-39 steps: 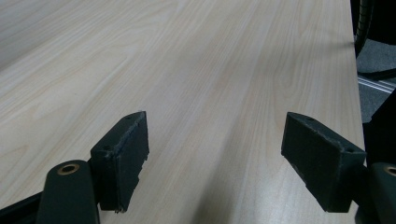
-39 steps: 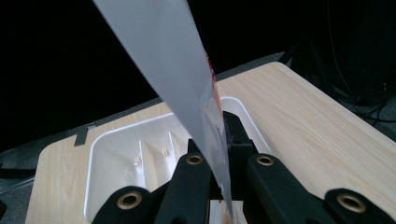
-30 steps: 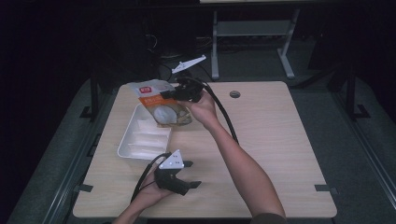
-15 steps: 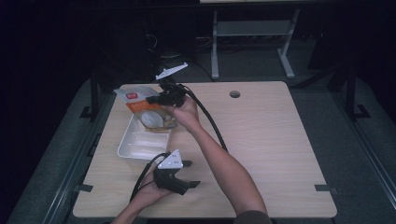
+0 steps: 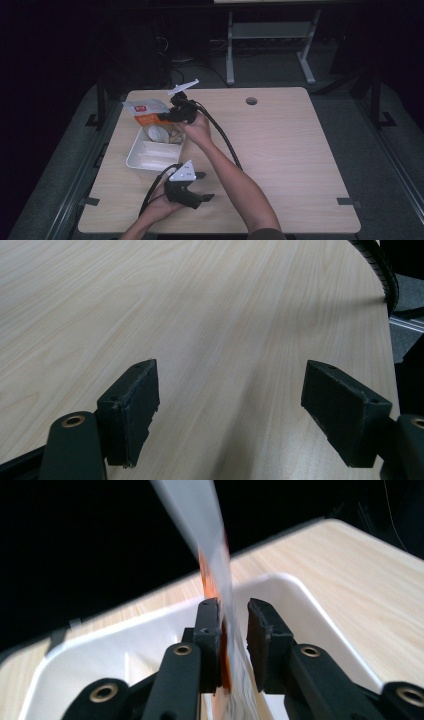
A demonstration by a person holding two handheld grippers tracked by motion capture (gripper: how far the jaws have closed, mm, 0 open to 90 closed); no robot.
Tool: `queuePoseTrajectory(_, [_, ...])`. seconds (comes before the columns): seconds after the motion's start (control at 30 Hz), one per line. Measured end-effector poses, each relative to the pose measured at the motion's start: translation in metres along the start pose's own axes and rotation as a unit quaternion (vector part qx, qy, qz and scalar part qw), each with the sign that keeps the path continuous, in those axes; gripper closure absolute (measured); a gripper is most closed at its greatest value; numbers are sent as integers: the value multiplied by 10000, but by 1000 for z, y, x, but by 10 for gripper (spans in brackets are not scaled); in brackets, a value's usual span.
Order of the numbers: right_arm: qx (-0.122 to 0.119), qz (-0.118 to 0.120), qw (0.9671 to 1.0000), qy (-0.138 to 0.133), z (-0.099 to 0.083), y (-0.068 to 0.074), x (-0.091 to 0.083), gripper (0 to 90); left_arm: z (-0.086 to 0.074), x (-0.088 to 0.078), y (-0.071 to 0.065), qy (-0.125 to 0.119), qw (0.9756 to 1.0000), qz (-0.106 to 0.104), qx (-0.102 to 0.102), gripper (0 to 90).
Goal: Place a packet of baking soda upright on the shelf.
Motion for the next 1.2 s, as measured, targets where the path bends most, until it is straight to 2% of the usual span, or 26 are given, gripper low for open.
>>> queuePoseTrajectory(0.2, [-240,-29,9989,396,-23,-2,-9,728,0,2,-1,15,10000,-6,-1,228])
queuePoseTrajectory(0.23, [-240,-29,9989,396,-23,-2,-9,728,0,2,-1,15,10000,-6,-1,228])
queuePoseTrajectory(0.33, [-315,-3,9981,528,-32,-2,-10,772,0,3,-1,23,10000,-11,-9,228])
queuePoseTrajectory(0.43, [-320,2,9977,604,-35,-3,-9,786,0,2,-1,25,10000,-10,-7,228])
queuePoseTrajectory(0.5, [-293,32,9974,660,-39,-4,-7,841,0,2,0,24,10000,-9,0,228])
queuePoseTrajectory(0.7, [-208,25,9969,760,-47,-9,-5,878,0,2,0,20,10000,-9,-9,228])
queuePoseTrajectory(0.83, [-200,-178,9961,845,-50,-16,-2,886,0,3,0,24,10000,-13,-8,228])
queuePoseTrajectory(0.93, [-202,-229,9958,859,-49,-19,1,885,1,3,0,10,10000,-14,-25,228])
queuePoseTrajectory(1.03, [-204,-292,9956,870,-47,-21,3,887,1,3,0,9,10000,-11,-36,228])
queuePoseTrajectory(1.2, [-256,-544,9947,831,-40,-26,11,888,1,3,0,0,10000,-10,-40,228])
Point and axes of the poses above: each handheld gripper's, and its own axes: x roughly forward along the jaws, z roughly out of its top, y roughly to its left, the point moved 8 cm from there along x, roughly forward along the jaws, and after that the axes turned 9 degrees about -z, right-handed, at the moved point
